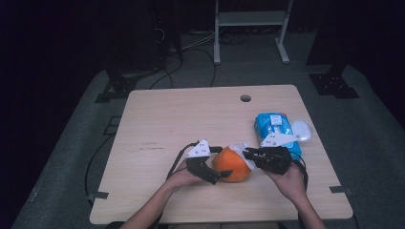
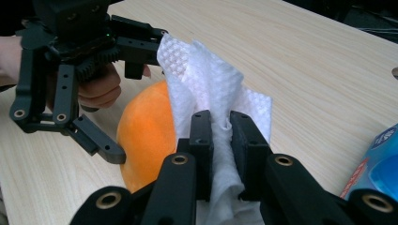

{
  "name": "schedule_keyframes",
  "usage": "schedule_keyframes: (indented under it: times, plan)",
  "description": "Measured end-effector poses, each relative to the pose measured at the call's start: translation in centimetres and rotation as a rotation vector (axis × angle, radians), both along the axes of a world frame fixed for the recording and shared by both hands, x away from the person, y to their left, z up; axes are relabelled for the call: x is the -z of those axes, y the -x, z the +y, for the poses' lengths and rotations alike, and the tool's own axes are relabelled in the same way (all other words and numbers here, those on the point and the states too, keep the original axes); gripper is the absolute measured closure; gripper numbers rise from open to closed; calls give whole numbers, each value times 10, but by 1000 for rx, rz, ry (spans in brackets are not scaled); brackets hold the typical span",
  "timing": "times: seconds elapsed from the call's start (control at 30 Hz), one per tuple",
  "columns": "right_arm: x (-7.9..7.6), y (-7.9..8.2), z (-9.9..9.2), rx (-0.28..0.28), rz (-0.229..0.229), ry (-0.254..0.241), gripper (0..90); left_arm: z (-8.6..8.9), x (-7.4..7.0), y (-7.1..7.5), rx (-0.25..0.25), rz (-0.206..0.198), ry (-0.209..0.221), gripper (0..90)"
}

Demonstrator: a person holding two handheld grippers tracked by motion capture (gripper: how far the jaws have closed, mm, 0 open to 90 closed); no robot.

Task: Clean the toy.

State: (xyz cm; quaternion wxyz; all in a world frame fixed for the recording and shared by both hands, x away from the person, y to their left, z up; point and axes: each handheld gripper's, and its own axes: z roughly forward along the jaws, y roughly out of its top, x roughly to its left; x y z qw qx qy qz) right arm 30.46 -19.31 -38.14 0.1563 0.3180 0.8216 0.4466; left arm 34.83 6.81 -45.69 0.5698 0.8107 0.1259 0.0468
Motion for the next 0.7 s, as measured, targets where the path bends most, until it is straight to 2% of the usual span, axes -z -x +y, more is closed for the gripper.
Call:
schedule_keyframes:
  times: [0.2, 0.3, 0.37, 0.4, 0.43, 0.47, 0.57, 0.7]
  plan:
    - [0, -1, 0, -1, 2, 0, 788, -2, 7, 0, 41, -41, -32, 49]
    - [0, -1, 0, -2, 3, -4, 788, -2, 9, 0, 41, -41, -29, 61]
    - [1, -1, 0, -2, 3, -5, 788, -2, 9, 1, 37, -48, -29, 118]
    - [1, -1, 1, -1, 2, -7, 788, -2, 10, 2, 29, -60, -30, 118]
    - [1, -1, 1, 3, -2, -6, 788, -3, 8, 3, 17, -67, -31, 200]
    - [1, -1, 0, 5, -3, -7, 788, -3, 6, 4, 6, -80, -36, 223]
    - [0, -1, -2, 12, -3, -39, 788, -4, -4, 6, -12, -76, -50, 289]
    - [-7, 1, -7, 15, -14, -87, 788, 0, -18, 8, -16, -104, -34, 326]
